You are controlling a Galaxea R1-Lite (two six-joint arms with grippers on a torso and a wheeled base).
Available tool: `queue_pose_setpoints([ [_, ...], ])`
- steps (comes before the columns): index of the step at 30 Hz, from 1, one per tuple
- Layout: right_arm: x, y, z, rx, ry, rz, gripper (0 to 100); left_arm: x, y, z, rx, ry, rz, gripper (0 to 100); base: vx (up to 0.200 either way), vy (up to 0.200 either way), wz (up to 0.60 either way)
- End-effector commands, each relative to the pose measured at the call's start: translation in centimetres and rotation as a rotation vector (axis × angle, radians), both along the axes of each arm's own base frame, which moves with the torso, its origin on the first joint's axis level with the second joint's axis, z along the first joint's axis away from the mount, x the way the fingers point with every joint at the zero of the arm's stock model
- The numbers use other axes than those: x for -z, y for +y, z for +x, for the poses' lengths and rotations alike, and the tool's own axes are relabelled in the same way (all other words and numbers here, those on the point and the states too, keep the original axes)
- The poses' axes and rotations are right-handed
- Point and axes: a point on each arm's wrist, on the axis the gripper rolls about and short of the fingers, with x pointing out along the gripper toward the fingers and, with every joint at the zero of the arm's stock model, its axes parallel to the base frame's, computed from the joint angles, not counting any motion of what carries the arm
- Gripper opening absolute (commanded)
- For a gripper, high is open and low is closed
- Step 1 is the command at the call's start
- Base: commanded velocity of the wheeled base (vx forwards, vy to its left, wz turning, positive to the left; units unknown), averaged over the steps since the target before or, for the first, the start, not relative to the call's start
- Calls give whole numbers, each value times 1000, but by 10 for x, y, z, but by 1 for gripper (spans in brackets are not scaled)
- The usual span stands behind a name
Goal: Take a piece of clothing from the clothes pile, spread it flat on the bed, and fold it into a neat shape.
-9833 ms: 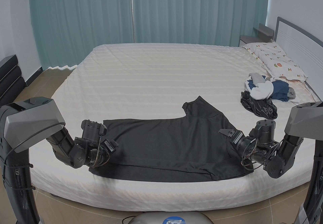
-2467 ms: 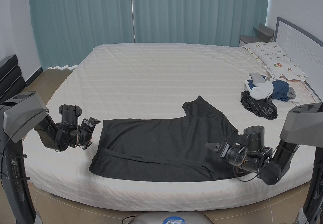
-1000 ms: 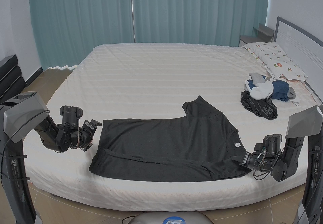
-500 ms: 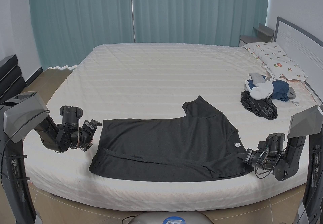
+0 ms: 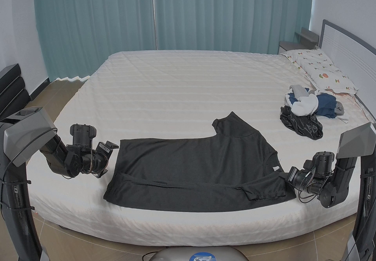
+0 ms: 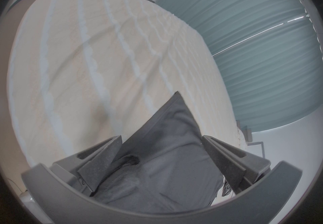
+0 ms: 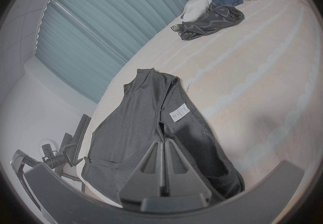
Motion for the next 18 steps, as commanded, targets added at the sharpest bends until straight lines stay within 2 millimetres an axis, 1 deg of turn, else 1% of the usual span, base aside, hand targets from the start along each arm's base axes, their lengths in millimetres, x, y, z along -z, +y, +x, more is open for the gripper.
queue_pose_setpoints([
  [1,5,0,-2,0,9,0,0,-3,-1,-6,20,30,5,100,0,0,0],
  [5,10,2,-4,-4,15,1,0,-14,-2,-16,72,72,21,100,0,0,0],
  [7,11,3,-4,-7,14,1,0,-15,-3,-20,105,90,35,100,0,0,0],
  [9,11,3,-6,-9,15,2,0,-11,-4,-24,122,103,49,100,0,0,0],
  [14,11,5,-6,-14,16,3,0,-6,-16,-19,158,100,67,100,0,0,0],
  [18,13,5,-6,-14,19,2,0,0,-21,-12,186,97,89,100,0,0,0],
])
